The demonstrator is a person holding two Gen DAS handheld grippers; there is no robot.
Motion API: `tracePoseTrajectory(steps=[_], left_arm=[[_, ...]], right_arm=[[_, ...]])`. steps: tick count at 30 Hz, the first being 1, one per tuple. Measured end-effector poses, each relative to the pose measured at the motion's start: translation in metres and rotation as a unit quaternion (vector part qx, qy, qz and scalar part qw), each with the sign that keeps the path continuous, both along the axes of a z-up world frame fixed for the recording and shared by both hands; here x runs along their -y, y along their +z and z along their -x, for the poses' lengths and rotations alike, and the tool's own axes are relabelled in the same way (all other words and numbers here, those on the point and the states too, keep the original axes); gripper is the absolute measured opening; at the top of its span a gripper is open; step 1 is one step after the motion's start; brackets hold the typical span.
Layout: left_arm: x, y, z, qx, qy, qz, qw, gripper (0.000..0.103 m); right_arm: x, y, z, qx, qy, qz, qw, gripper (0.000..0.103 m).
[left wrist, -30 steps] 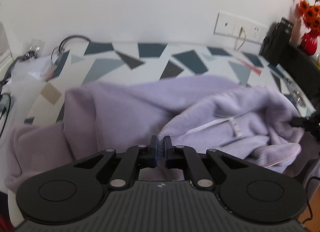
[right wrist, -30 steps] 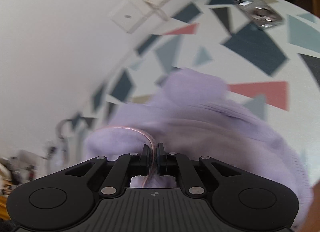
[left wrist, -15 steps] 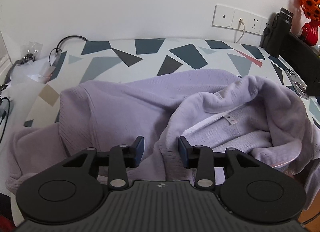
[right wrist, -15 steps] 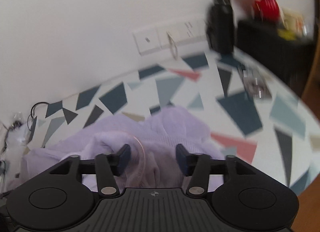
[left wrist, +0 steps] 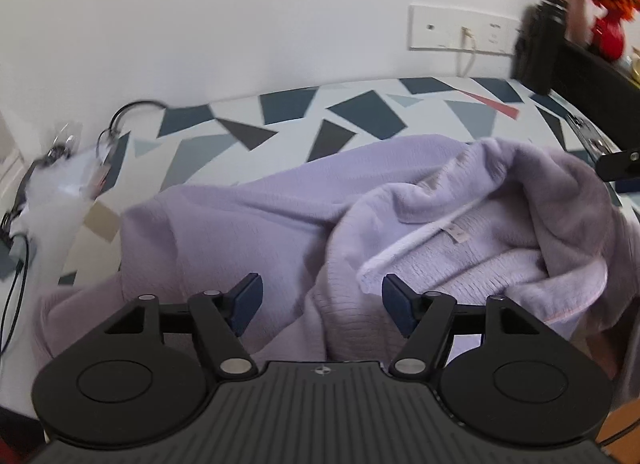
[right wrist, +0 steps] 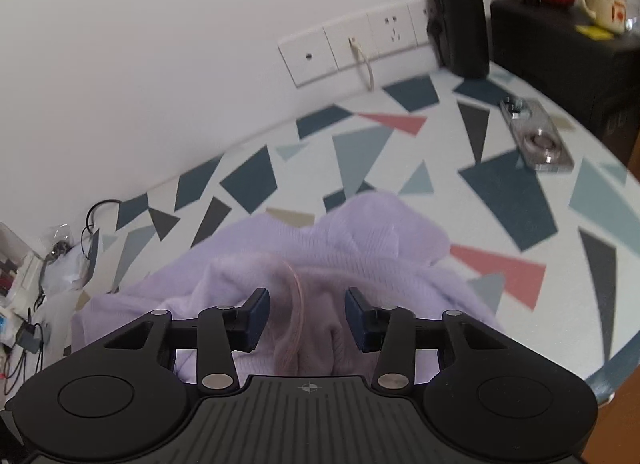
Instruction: Fold clothes
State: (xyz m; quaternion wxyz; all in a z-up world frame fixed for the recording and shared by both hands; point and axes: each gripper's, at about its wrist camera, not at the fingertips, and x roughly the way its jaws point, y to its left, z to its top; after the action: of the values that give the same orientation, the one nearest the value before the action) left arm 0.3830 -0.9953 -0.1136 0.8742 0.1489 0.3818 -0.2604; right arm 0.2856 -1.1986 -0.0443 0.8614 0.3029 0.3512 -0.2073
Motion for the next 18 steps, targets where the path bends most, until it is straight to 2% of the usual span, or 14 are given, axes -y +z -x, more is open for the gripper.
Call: tracePoseTrajectory(steps=[1, 3, 7, 8, 9, 10, 11, 12, 13, 14, 15, 16, 18], left_arm=[[0.001, -0.001, 0.0, 0.0, -0.002, -0.001, 1.0, 0.066], [-0.001, -0.002, -0.002, -0.011, 0.005, 0.004, 0.9999, 0.066], [-0.005, -0.005, -0.006, -0.024, 0.01, 0.013, 0.9996, 0.066], [-0.006, -0.005, -0.006, -0.027, 0.009, 0.017, 0.9995, 0.066], [-0.007, -0.005, -0.007, -0.029, 0.009, 0.02, 0.9993, 0.066], [-0.007, -0.006, -0.007, -0.031, 0.008, 0.023, 0.9992, 0.066], [-0.007, -0.006, -0.007, -0.032, 0.009, 0.024, 0.9992, 0.066], [-0.007, -0.007, -0.008, -0.033, 0.008, 0.026, 0.9991, 0.061], [-0.008, -0.007, -0.008, -0.037, 0.004, 0.032, 0.9988, 0.04], [-0.008, -0.007, -0.008, -0.043, 0.001, 0.04, 0.9983, 0.025], [-0.009, -0.007, -0.008, -0.047, 0.002, 0.046, 0.9978, 0.015], [-0.01, -0.006, -0.008, -0.044, 0.007, 0.049, 0.9978, 0.011], [-0.014, -0.004, -0.009, -0.042, 0.016, 0.055, 0.9975, 0.011]], right_arm=[[0.001, -0.004, 0.0, 0.0, -0.002, -0.006, 1.0, 0.002], [0.007, -0.01, 0.002, 0.004, -0.011, -0.016, 1.0, 0.002], [0.024, -0.026, 0.004, -0.024, -0.053, -0.01, 0.998, 0.003], [0.026, -0.026, 0.007, -0.019, -0.054, -0.017, 0.998, 0.004], [0.027, -0.026, 0.009, -0.013, -0.054, -0.025, 0.998, 0.009], [0.025, -0.023, 0.009, 0.0, -0.041, -0.037, 0.998, 0.023], [0.022, -0.021, 0.009, 0.013, -0.029, -0.049, 0.998, 0.033], [0.019, -0.019, 0.007, 0.02, -0.017, -0.054, 0.998, 0.037], [0.015, -0.019, 0.005, 0.022, -0.008, -0.055, 0.998, 0.032], [0.012, -0.019, 0.002, 0.024, 0.001, -0.056, 0.998, 0.023], [0.011, -0.022, 0.0, 0.022, 0.009, -0.067, 0.997, 0.0], [0.013, -0.027, 0.0, 0.024, 0.004, -0.091, 0.996, 0.0], [0.021, -0.034, 0.007, 0.044, -0.015, -0.144, 0.988, 0.0]])
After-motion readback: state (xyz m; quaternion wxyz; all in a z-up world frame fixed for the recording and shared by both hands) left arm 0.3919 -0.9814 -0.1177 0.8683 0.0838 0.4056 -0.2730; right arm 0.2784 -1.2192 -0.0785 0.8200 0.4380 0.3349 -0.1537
